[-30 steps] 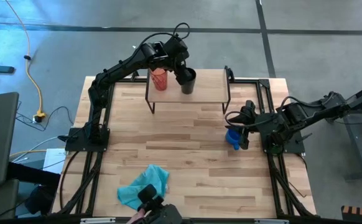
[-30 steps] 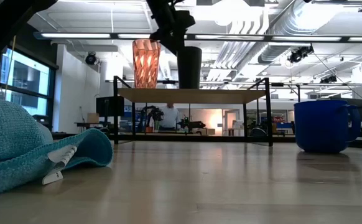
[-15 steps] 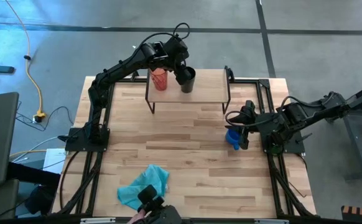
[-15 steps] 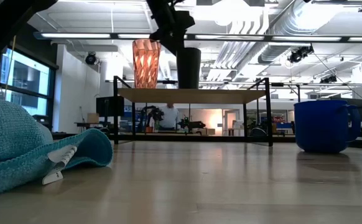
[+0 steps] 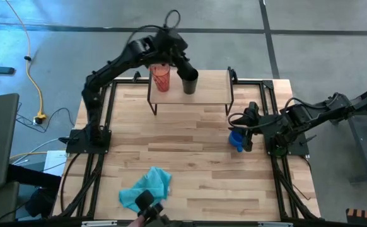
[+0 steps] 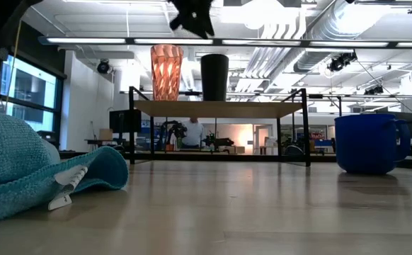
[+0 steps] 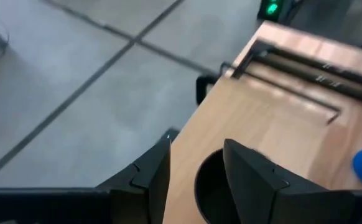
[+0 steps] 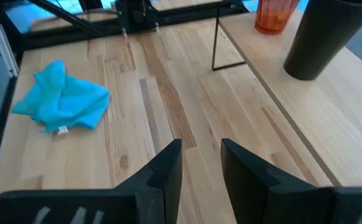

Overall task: Stack small to large cups/mugs on shelf
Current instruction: Put the blue mug on the shelf

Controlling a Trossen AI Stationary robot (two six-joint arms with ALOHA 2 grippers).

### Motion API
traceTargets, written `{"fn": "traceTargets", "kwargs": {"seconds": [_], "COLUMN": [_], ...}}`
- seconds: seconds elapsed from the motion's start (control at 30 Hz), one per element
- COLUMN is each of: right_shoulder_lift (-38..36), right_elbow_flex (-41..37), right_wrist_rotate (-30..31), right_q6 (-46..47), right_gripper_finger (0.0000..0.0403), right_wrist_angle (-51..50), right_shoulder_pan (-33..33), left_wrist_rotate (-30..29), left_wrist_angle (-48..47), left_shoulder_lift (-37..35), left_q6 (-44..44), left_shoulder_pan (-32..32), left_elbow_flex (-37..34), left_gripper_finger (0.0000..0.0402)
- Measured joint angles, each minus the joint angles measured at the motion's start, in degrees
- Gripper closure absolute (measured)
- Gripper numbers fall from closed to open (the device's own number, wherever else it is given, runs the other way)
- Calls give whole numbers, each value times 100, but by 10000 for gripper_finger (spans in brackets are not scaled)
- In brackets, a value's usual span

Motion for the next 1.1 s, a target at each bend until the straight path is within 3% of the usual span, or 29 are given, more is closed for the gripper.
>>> {"fn": "traceTargets", "kwargs": {"seconds": [0.3, 0.47, 0.67, 0.8, 1.1], "right_shoulder_lift": [0, -4, -114, -321, -772], "right_elbow_flex": [0, 0, 0, 0, -5], "right_wrist_rotate": [-317, -796, -931, -456, 1615], "right_q6": [455, 1192, 1799, 1960, 3381], "right_gripper_finger": [300, 300, 300, 300, 300], "right_wrist_angle": [-665, -1452, -2055, -2070, -3017], "right_shoulder_pan": [1, 1, 59, 397, 1878], "left_wrist_rotate": [870, 1913, 3406, 3959, 4032], "left_wrist_angle": [-124, -769, -2081, -2571, -2438], "left_shoulder_lift": [-1053, -1593, -1939, -2005, -2138], "left_q6": [221, 260, 636, 770, 1212], "left_shoulder_pan": [0, 2, -3, -237, -847], "left_elbow_flex": [2, 2, 2, 0, 0], "left_gripper_finger": [263, 263, 263, 263, 263]}}
